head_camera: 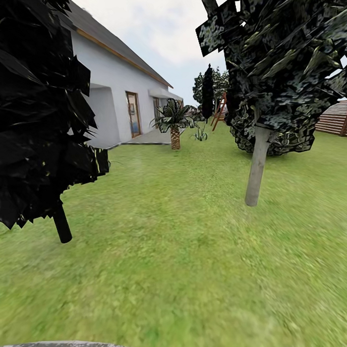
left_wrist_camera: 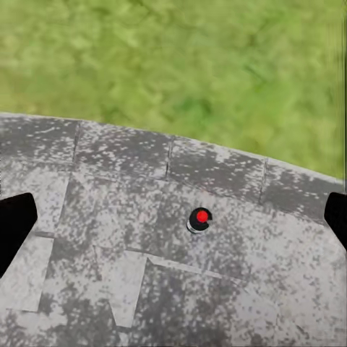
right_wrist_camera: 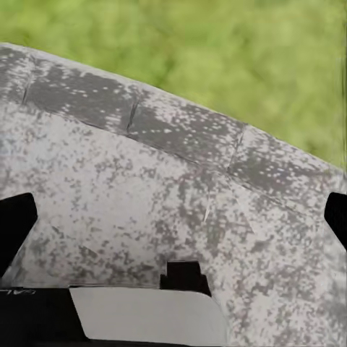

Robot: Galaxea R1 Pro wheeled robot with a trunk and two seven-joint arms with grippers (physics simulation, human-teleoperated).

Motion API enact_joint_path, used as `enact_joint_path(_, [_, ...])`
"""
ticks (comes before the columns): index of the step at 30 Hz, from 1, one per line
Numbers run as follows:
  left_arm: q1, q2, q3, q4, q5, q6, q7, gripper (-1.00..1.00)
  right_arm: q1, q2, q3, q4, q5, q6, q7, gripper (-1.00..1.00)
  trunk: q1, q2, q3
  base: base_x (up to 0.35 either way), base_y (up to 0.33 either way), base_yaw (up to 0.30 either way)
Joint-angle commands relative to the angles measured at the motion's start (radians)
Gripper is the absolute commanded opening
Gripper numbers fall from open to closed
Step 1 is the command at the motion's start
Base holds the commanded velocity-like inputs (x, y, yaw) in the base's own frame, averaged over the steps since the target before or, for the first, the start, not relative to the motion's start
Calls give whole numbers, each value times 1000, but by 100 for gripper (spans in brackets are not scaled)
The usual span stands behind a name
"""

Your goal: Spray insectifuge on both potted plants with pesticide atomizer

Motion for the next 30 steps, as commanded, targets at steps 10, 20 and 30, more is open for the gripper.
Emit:
enact_joint_path(10, [0,-1,2,-91,2,4,-1,100,0,3,-1,-125,-3,2,1,100,0,0,-3,0,0,0])
enact_joint_path(20, [0,-2,20,-93,2,4,-1,100,0,4,-1,-127,-3,2,1,100,0,0,-17,-166,-146,72])
enact_joint_path(30, [0,-2,20,-91,2,4,-1,100,0,4,0,-127,-1,2,0,100,0,0,-25,-77,-90,105])
